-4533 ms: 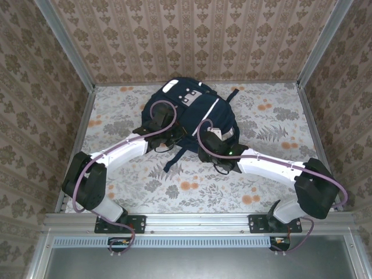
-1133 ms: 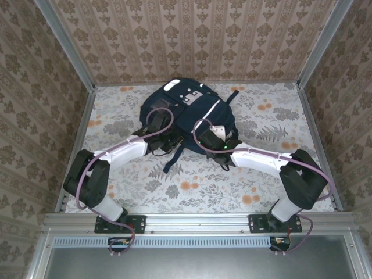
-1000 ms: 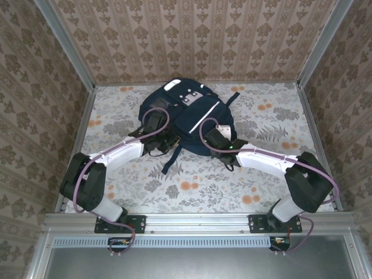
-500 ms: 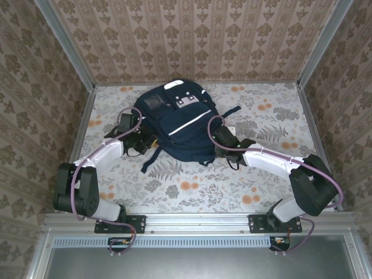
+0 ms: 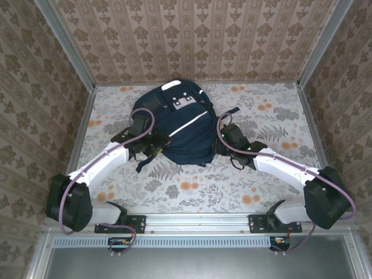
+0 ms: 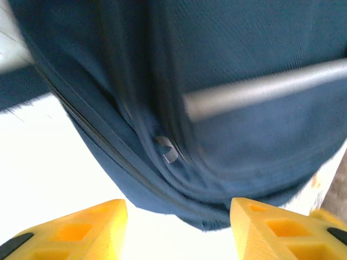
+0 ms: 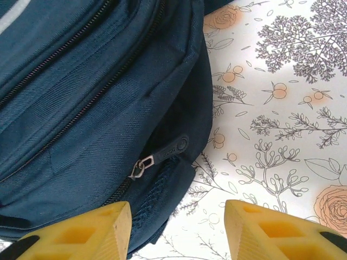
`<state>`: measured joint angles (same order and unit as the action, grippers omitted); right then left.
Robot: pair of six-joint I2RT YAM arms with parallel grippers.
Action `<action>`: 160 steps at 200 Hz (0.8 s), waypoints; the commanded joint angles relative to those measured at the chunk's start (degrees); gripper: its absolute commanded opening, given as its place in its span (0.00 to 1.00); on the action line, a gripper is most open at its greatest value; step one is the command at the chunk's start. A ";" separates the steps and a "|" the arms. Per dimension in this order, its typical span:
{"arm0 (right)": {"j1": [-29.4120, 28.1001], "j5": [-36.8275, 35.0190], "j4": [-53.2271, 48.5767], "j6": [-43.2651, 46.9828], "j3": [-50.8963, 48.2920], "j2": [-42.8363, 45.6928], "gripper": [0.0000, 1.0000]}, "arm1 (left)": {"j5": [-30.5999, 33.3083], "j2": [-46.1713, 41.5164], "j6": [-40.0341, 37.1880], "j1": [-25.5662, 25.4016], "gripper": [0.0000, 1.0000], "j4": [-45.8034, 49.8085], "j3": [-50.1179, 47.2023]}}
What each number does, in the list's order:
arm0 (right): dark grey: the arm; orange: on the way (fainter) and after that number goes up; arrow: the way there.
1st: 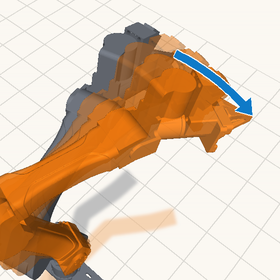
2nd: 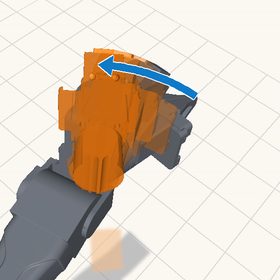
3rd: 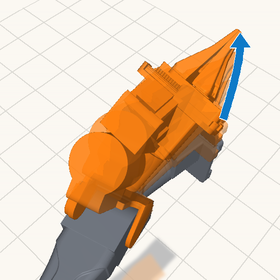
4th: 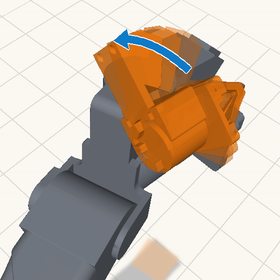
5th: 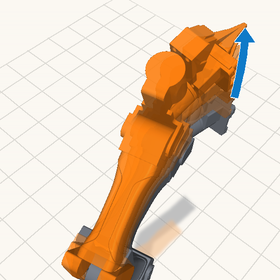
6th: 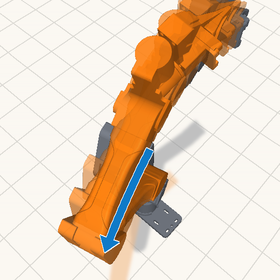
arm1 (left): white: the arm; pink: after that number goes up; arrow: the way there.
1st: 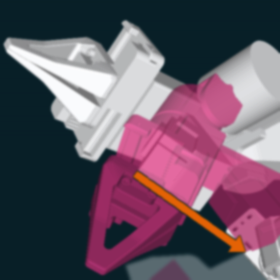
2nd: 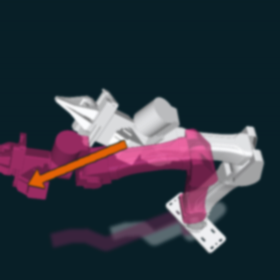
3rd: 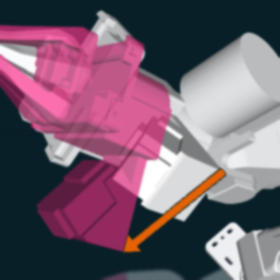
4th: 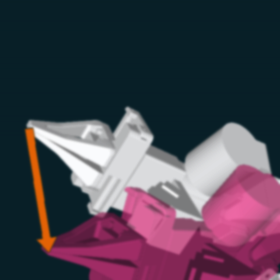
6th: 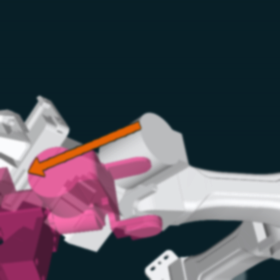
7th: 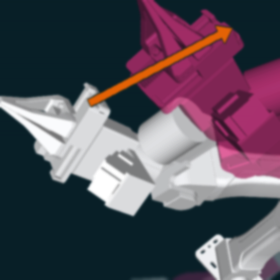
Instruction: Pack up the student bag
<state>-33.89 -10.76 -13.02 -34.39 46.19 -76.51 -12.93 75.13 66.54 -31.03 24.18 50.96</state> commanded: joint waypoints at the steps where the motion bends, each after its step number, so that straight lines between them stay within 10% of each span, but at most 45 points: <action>1: 0.29 0.97 0.93 1.04 -1.67 1.98 0.50 | 4.64 -0.74 10.34 -5.89 0.52 -0.45 -1.84; 106: 2.86 3.12 1.83 2.46 -6.27 8.51 0.52 | 13.36 21.66 23.23 -17.12 0.53 -5.75 14.02; 139: 3.09 5.22 1.41 4.07 -6.03 8.95 0.52 | 13.55 22.86 24.85 -17.07 0.01 -5.08 12.71; 160: 3.30 8.39 1.93 5.96 -5.14 7.60 0.52 | 15.31 19.21 24.11 -16.15 0.00 -1.89 10.09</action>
<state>-31.11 -6.57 -11.77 -31.44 40.64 -68.51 -2.26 97.47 88.99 -48.34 18.41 63.64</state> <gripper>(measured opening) 0.518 0.040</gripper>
